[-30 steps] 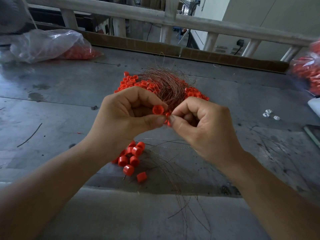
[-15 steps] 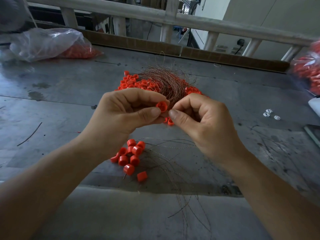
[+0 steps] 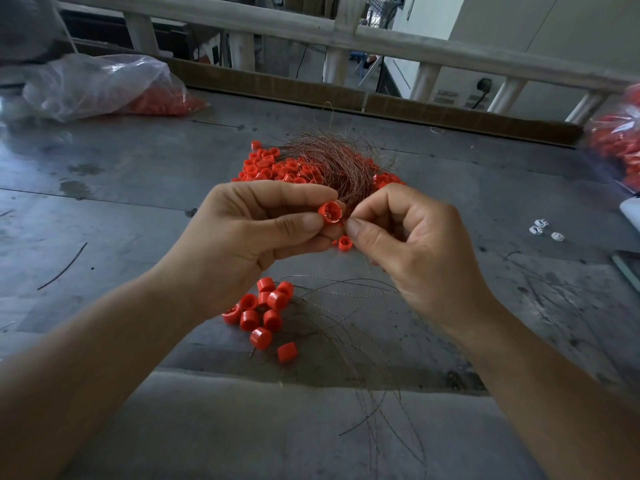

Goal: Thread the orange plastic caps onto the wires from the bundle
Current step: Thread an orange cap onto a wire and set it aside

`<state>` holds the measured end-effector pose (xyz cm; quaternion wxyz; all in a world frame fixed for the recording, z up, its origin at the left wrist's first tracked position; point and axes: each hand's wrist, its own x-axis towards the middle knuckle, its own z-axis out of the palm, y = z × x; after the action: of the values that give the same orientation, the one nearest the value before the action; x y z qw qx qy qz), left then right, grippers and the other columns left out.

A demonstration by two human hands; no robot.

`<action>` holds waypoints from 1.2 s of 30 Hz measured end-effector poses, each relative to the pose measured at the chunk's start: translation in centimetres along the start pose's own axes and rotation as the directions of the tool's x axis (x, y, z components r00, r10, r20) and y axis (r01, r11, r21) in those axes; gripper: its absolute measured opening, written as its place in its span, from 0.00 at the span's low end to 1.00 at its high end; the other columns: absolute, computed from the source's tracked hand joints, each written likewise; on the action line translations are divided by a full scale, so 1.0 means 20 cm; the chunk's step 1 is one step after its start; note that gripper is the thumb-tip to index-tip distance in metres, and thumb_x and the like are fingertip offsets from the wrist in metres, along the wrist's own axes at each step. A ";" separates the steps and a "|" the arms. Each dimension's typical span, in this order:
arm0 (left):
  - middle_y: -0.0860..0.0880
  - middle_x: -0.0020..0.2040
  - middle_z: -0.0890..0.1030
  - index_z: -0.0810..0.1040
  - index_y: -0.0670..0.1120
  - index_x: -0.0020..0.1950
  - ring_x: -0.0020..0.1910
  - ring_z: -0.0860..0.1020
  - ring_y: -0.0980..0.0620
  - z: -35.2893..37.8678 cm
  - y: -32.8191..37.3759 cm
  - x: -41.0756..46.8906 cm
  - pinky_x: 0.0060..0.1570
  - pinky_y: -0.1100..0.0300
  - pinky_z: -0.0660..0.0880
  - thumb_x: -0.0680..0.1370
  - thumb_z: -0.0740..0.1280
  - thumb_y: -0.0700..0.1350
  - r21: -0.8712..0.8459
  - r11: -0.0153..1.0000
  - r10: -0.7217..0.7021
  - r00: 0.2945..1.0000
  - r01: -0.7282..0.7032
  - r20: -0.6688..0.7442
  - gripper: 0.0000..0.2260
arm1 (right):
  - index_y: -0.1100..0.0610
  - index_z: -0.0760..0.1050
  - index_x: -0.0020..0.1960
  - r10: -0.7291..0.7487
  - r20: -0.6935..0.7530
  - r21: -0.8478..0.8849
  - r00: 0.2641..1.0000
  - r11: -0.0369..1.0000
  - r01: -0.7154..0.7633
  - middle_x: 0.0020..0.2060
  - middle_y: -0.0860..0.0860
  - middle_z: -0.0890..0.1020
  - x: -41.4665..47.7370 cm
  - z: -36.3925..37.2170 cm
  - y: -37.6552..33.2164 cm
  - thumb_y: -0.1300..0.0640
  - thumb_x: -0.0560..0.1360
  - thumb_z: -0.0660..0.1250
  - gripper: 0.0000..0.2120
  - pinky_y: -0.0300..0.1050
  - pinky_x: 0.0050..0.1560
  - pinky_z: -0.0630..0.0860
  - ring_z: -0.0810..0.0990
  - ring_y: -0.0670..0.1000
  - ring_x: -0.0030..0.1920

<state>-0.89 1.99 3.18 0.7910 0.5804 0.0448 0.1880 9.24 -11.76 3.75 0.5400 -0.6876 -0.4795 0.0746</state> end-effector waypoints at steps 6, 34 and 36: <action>0.45 0.38 0.84 0.84 0.42 0.40 0.37 0.83 0.52 0.00 0.00 0.00 0.36 0.65 0.78 0.61 0.69 0.38 0.009 1.000 0.002 1.000 -0.002 -0.003 0.10 | 0.54 0.75 0.36 -0.006 -0.009 -0.013 1.000 1.000 0.006 0.29 0.54 0.78 0.00 0.00 0.00 0.58 0.70 0.66 0.05 0.36 0.27 0.69 0.71 0.43 0.27; 0.45 0.38 0.85 0.85 0.42 0.40 0.37 0.83 0.52 0.00 0.01 0.00 0.35 0.65 0.78 0.58 0.70 0.39 -0.019 1.000 -0.007 1.000 0.007 0.012 0.12 | 0.57 0.75 0.36 -0.017 -0.006 -0.009 1.000 1.000 0.017 0.29 0.56 0.77 0.00 0.00 0.01 0.58 0.70 0.66 0.04 0.39 0.26 0.68 0.71 0.47 0.27; 0.45 0.38 0.85 0.85 0.42 0.40 0.37 0.83 0.52 0.00 0.01 0.00 0.35 0.65 0.78 0.58 0.70 0.40 -0.018 1.000 -0.008 1.000 0.008 0.008 0.12 | 0.57 0.75 0.36 -0.015 -0.006 -0.014 1.000 1.000 0.015 0.29 0.56 0.78 0.00 0.00 0.01 0.58 0.70 0.66 0.04 0.38 0.26 0.69 0.71 0.46 0.27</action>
<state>-0.88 2.08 3.37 0.7972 0.5738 0.0422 0.1828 9.30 -11.67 3.66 0.5374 -0.6878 -0.4836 0.0651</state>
